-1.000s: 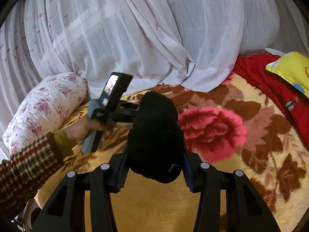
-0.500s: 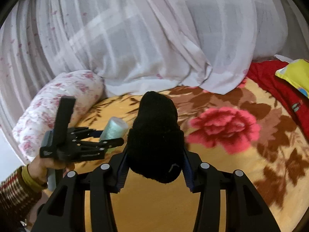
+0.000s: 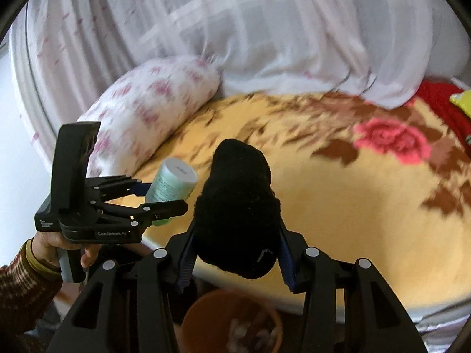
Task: Collect trash
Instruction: 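Carry the sponge and roll-on bottle over the orange bin and open both tools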
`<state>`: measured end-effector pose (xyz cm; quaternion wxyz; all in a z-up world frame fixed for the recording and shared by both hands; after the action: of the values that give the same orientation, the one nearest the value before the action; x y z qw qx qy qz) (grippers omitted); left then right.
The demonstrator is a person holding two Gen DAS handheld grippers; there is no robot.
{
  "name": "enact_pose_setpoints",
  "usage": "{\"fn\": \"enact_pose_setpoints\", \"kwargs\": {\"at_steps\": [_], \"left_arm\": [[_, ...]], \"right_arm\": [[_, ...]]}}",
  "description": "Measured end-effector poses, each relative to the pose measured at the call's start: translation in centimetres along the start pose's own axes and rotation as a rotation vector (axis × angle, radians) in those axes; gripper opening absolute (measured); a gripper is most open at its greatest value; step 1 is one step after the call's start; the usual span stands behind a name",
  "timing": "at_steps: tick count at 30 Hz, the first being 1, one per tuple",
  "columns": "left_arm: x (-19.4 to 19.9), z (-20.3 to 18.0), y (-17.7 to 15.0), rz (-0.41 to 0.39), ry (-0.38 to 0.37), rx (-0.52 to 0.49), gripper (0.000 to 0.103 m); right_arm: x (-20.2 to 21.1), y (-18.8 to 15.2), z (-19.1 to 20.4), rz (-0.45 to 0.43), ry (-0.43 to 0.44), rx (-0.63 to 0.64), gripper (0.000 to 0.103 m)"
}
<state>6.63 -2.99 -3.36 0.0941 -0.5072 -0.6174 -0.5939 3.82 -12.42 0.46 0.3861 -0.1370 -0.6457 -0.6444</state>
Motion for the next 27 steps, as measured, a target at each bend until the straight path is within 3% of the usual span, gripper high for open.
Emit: {"fn": "enact_pose_setpoints", "kwargs": {"at_steps": [5, 12, 21, 24, 25, 27], "left_arm": [[0.0, -1.6, -6.2, 0.072, -0.039, 0.034, 0.054], [-0.5, -2.6, -11.5, 0.146, -0.076, 0.064, 0.054], [-1.0, -2.9, -13.8, 0.187, -0.08, 0.074, 0.054], [-1.1, -3.0, -13.9, 0.197, -0.06, 0.074, 0.055], [-1.1, -2.9, -13.9, 0.196, -0.056, 0.076, 0.056], [-0.8, -2.7, -13.6, 0.184, -0.03, 0.081, 0.072]], "right_arm": [[-0.9, -5.9, 2.5, 0.134, 0.035, 0.034, 0.047], [-3.2, -12.2, 3.1, 0.306, 0.05, 0.013, 0.047], [-4.2, -14.3, 3.5, 0.363, 0.024, 0.045, 0.047], [-4.6, -14.7, 3.4, 0.394, 0.008, 0.052, 0.056], [-4.6, -14.8, 3.3, 0.404, 0.001, 0.05, 0.068], [-4.6, -14.7, 2.9, 0.404, -0.014, 0.035, 0.076]]}}
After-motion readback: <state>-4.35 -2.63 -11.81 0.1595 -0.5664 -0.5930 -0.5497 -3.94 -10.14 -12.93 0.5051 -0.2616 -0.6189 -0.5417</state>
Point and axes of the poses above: each gripper's, at about its wrist camera, not at the fingertips, and x roughly against the way its jaws point, z to its left, y to its top, the point moved 8 cm from there along -x, roughly the way its jaws point, and after that the axes turned 15 degrees about -y, right-handed, at the moved point
